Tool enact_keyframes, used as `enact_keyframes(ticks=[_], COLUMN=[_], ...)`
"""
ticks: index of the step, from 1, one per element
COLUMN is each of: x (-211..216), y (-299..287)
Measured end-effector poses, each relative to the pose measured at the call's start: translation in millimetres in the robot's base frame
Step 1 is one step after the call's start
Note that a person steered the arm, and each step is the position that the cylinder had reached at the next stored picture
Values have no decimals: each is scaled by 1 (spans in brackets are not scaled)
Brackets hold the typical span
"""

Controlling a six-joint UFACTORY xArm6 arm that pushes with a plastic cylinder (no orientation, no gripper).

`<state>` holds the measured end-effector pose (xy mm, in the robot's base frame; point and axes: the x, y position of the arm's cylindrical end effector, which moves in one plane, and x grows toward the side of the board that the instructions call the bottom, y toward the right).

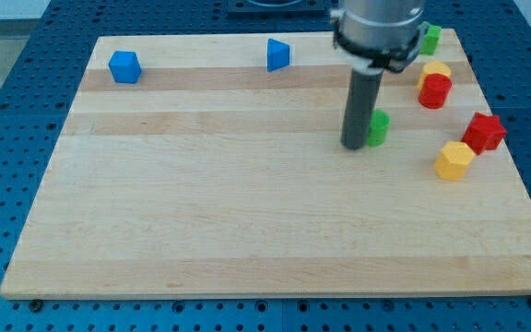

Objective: Push the green circle to the horizontal left side of the yellow heart

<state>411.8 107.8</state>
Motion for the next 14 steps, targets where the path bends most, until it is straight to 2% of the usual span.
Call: enact_keyframes(ticks=[2,3,4,5,8,10,11,12,13,14], x=[-46,3,25,25,-19,-92,-77,-41,-22,-37], y=[4,-3,21,37,49,49,49,49,49,49])
